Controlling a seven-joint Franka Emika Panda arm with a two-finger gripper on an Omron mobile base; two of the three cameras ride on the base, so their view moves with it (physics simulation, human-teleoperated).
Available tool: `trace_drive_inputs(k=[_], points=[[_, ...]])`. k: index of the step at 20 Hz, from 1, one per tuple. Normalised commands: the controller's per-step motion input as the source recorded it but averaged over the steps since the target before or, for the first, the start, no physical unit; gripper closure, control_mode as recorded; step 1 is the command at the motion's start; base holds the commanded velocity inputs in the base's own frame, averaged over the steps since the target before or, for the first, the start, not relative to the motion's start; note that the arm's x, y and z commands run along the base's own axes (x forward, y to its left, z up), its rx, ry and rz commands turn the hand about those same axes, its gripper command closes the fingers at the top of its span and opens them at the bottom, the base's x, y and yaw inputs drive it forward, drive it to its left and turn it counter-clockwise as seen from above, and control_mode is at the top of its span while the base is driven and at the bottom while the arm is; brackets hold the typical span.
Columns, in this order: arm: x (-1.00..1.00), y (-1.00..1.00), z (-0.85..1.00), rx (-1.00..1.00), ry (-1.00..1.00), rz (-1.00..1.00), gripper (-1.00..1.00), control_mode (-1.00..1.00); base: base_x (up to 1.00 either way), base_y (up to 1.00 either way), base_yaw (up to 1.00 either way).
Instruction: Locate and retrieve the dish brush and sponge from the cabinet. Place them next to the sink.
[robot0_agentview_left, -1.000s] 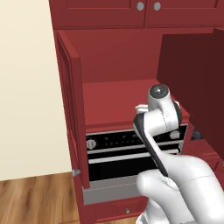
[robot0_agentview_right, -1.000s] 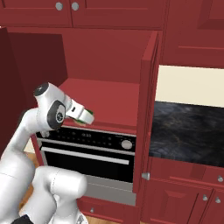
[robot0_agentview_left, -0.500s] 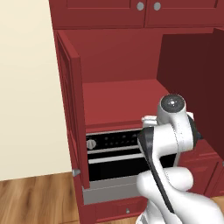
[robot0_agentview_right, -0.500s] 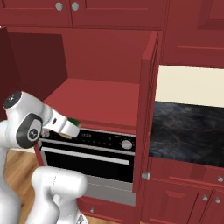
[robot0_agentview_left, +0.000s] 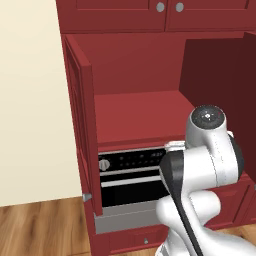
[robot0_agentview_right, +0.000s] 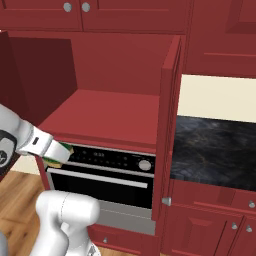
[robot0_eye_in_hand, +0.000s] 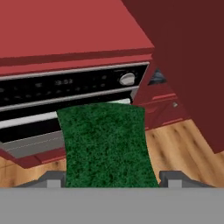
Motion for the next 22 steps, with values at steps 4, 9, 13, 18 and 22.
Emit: trace_drive_inputs(k=[4, 9, 13, 18, 22], points=[[-0.41, 0.16, 0.00, -0.04, 0.13, 0.03, 1.00, -1.00, 0.00, 0.00, 0.00], [-0.08, 0.07, 0.00, 0.00, 0.01, 0.00, 1.00, -1.00, 0.00, 0.00, 0.00], [0.00, 0.00, 0.00, 0.00, 0.00, 0.00, 1.00, -1.00, 0.00, 0.00, 0.00], [-0.17, 0.00, 0.00, 0.00, 0.00, 0.00, 1.00, -1.00, 0.00, 0.00, 0.00], [-0.10, 0.00, 0.00, 0.00, -0.01, 0.00, 1.00, 1.00, -0.37, 0.00, 0.00]])
